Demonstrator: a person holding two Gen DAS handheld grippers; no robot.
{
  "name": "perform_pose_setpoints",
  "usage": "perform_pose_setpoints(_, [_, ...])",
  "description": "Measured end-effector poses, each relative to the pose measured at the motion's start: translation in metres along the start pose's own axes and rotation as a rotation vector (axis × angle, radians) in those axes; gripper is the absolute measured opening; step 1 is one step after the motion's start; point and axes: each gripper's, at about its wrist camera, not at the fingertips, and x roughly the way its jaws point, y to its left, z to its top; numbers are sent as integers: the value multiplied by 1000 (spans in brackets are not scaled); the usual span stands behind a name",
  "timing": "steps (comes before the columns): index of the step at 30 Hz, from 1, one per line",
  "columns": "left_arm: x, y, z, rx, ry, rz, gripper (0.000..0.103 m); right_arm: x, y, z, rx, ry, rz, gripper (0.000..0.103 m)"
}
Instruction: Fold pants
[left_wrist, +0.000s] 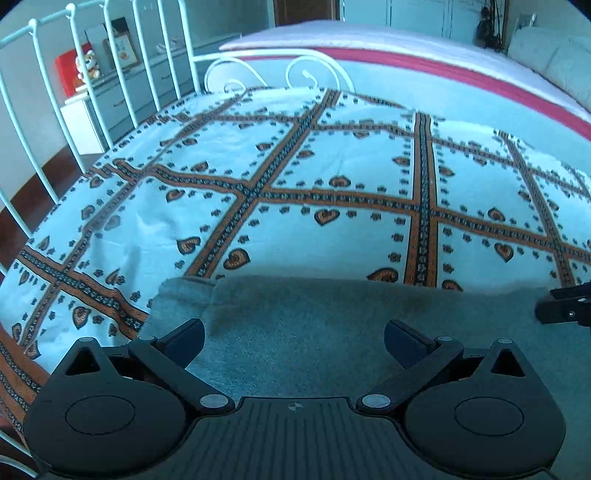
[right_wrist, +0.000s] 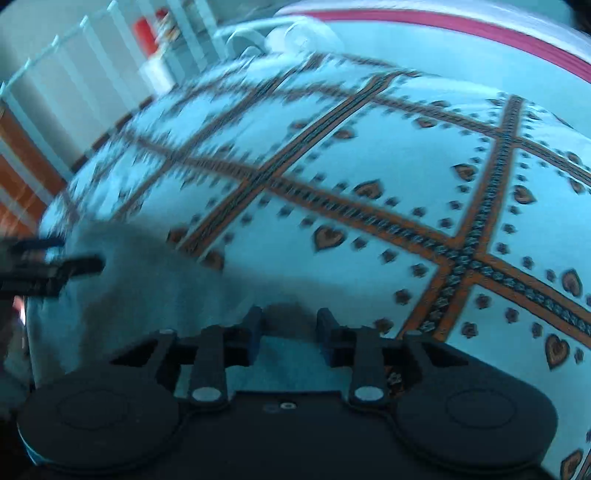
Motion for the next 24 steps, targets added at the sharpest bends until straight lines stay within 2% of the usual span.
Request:
perform_pose_setpoints(2, [5,0,-1,-3,13,-2,103,-3,2,1,-26,14,29,26])
perform_pose_setpoints(5, [7,3,-2,-22,20,1,103,-11,8,-2,-71,63,132,26])
perform_pose_setpoints(7, [7,6,-1,-34,17,0,103,-16,14,-3,-131,81,139,26])
perform_pose_setpoints(10, [8,7,-1,-42,19,-1,103,-13,13,-2,-107,90,161,27])
perform_pose_setpoints(12, [10,4,-1,-39,29,-4,103,-6,8,1,-64,75,151,35])
perform_pose_setpoints(14, [12,2,-1,-33,33,-4,103,8,0,4,20,66,183,62])
perform_pose_setpoints(16, [13,2,-1,-25,34,-1,103,18,-3,7,79,54,213,66])
perform_pose_setpoints(17, [14,2,-2,-23,37,-1,103,18,-4,7,100,40,221,62])
perform_pose_setpoints(18, [15,2,-2,-21,40,0,103,18,-4,7,111,15,213,54])
perform_pose_setpoints(19, [16,2,-3,-20,44,0,103,17,-6,6,113,-4,183,24])
perform_pose_setpoints(20, [18,2,-3,-17,48,-1,103,16,-11,5,134,-14,149,4])
perform_pose_setpoints(22, [21,0,-3,-7,52,5,103,11,-27,0,208,-54,190,2])
perform_pose_setpoints(24, [23,-2,-3,-6,55,8,103,5,-27,-1,208,-97,173,0])
